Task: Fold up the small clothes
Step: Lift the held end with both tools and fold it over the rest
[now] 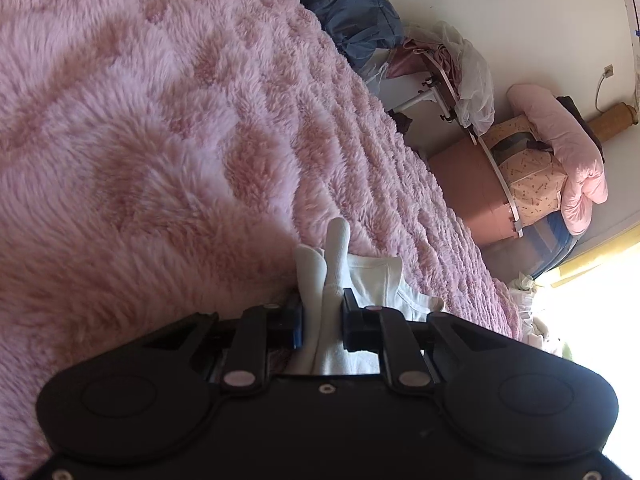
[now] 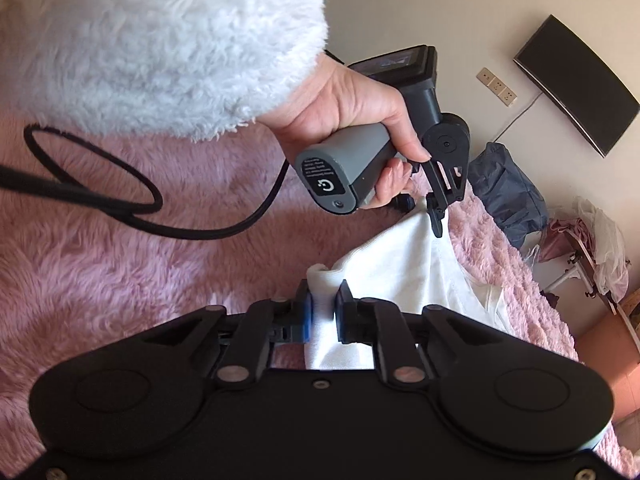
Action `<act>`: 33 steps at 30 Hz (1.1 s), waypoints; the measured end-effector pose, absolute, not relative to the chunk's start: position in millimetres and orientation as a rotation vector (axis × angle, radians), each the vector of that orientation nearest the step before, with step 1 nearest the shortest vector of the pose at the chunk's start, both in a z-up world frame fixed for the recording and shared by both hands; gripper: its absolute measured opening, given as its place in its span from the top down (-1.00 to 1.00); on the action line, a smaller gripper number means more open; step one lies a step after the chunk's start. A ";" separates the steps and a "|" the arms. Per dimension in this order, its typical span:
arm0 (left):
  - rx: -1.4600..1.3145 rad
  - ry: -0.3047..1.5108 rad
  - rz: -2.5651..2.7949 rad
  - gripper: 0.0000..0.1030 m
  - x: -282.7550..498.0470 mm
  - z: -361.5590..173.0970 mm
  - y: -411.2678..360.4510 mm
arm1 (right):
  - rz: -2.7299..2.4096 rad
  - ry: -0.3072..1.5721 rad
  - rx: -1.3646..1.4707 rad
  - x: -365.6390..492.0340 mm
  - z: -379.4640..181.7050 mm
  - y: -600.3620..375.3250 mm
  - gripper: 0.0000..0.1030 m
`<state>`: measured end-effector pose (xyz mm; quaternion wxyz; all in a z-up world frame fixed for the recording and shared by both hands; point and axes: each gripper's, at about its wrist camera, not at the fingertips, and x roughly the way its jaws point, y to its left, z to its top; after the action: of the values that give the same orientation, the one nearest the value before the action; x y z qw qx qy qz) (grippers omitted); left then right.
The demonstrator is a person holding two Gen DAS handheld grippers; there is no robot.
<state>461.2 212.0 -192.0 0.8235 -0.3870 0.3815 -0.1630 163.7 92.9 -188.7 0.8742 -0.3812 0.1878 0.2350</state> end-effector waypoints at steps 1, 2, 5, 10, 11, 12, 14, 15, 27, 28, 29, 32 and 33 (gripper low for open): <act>-0.818 0.808 -0.353 0.74 461.8 -186.1 208.7 | 0.486 0.387 -0.779 163.5 -184.1 88.5 0.82; -0.822 0.802 -0.363 0.74 461.8 -181.3 206.0 | 0.479 0.383 -0.758 164.9 -178.0 83.0 0.82; -0.802 0.786 -0.380 0.75 462.4 -160.7 188.0 | 0.463 0.378 -0.701 167.1 -164.6 64.5 0.84; -0.742 0.779 -0.422 0.76 468.7 -129.5 136.8 | 0.404 0.338 -0.618 164.1 -143.1 24.4 0.84; -0.730 0.779 -0.432 0.76 470.4 -123.8 122.6 | 0.392 0.338 -0.599 164.0 -139.0 14.5 0.84; -0.720 0.780 -0.440 0.76 471.4 -119.3 110.6 | 0.382 0.342 -0.578 164.4 -135.6 4.7 0.84; -0.705 0.781 -0.462 0.76 472.9 -111.5 85.1 | 0.358 0.347 -0.545 165.4 -130.4 -16.7 0.84; -0.697 0.781 -0.470 0.76 474.5 -108.4 68.9 | 0.340 0.345 -0.534 166.4 -128.0 -30.3 0.84; -0.610 0.843 -0.507 0.76 493.9 -114.9 -111.8 | 0.162 0.401 -0.396 171.0 -126.2 -174.4 0.84; -0.603 0.854 -0.511 0.76 495.7 -119.5 -127.3 | 0.148 0.414 -0.369 172.7 -129.4 -185.8 0.84; -0.600 0.859 -0.514 0.76 496.4 -122.6 -137.7 | 0.135 0.422 -0.348 173.8 -132.6 -196.3 0.84; -0.571 0.887 -0.524 0.76 500.3 -133.7 -175.4 | 0.083 0.437 -0.328 174.2 -145.1 -221.3 0.84; -0.555 0.897 -0.524 0.76 500.9 -137.3 -186.2 | 0.070 0.443 -0.326 174.1 -149.2 -228.1 0.84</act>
<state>500.9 -186.2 -137.3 0.8315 -0.2616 0.4231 -0.2472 174.1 -228.1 -149.2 0.9618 -0.1610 0.2187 0.0346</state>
